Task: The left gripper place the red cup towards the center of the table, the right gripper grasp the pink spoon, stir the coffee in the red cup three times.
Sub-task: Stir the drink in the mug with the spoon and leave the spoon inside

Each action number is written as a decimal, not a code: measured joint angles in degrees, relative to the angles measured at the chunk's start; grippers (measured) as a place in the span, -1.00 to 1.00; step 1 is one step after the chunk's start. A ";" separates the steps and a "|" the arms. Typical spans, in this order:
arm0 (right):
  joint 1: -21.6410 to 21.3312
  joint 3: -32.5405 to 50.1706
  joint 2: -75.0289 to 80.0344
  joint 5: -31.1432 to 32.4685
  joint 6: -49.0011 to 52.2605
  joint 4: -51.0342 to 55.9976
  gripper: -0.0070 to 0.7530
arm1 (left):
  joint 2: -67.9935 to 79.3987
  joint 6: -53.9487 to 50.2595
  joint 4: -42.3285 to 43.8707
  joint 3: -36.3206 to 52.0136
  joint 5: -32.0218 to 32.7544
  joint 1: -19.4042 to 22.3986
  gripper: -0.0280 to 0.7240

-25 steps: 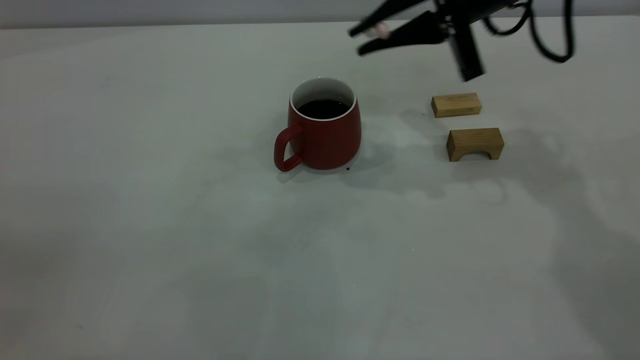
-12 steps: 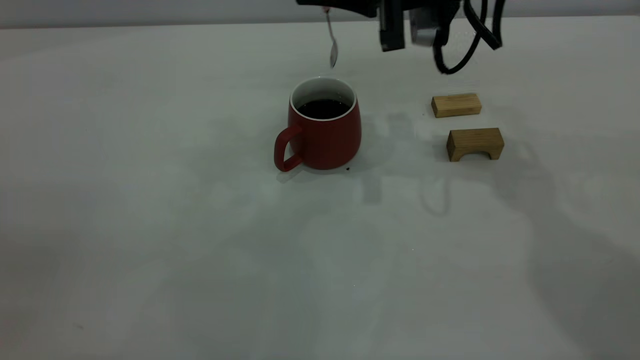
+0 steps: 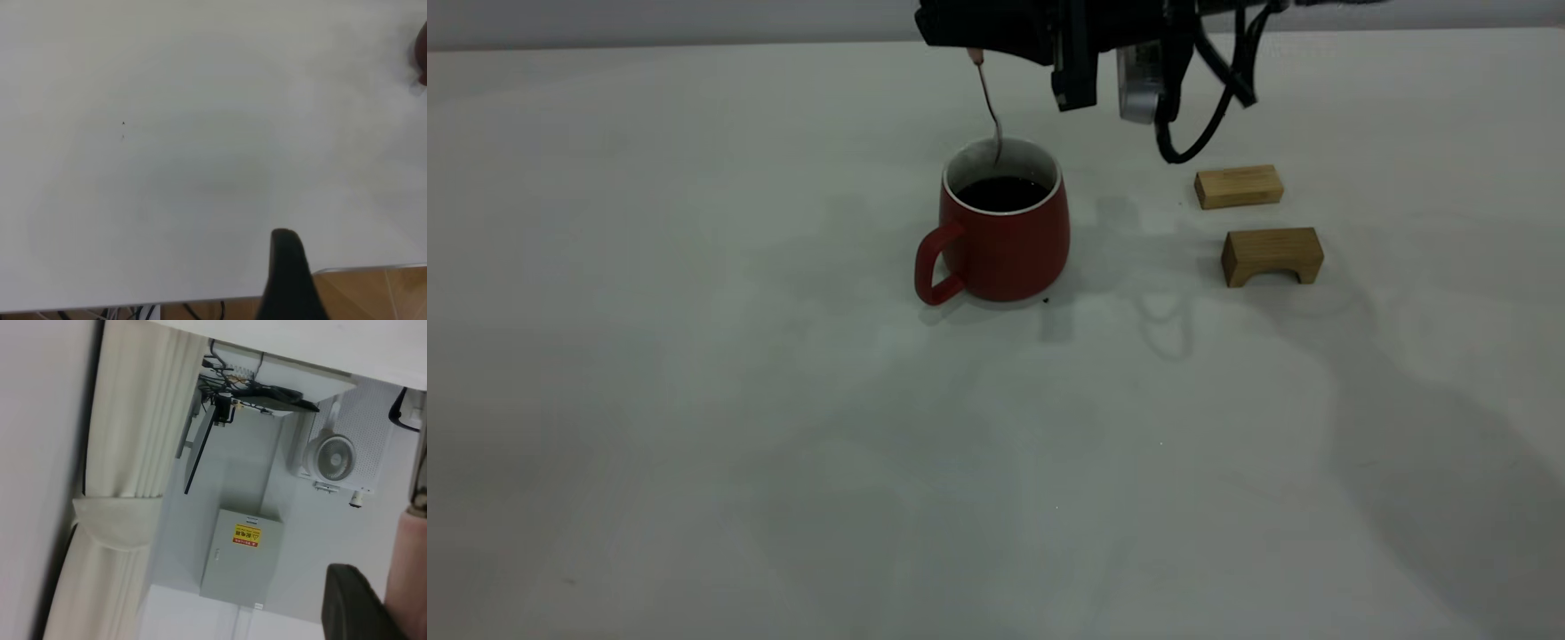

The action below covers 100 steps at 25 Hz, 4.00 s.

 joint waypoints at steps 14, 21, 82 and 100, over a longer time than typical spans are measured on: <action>-6.90 -0.13 3.18 3.77 0.38 -3.96 -0.67 | 0.00 0.00 0.00 0.00 0.00 0.00 0.63; -6.19 -0.31 5.52 4.13 2.48 -2.34 -0.67 | 0.00 0.00 0.00 0.00 0.00 0.00 0.63; 0.35 -7.27 11.49 2.96 5.22 0.16 -0.67 | 0.00 0.00 -0.04 0.00 0.16 0.01 0.63; -5.59 -3.93 11.40 4.63 5.13 1.01 -0.60 | 0.00 0.00 -0.04 0.00 0.16 0.01 0.63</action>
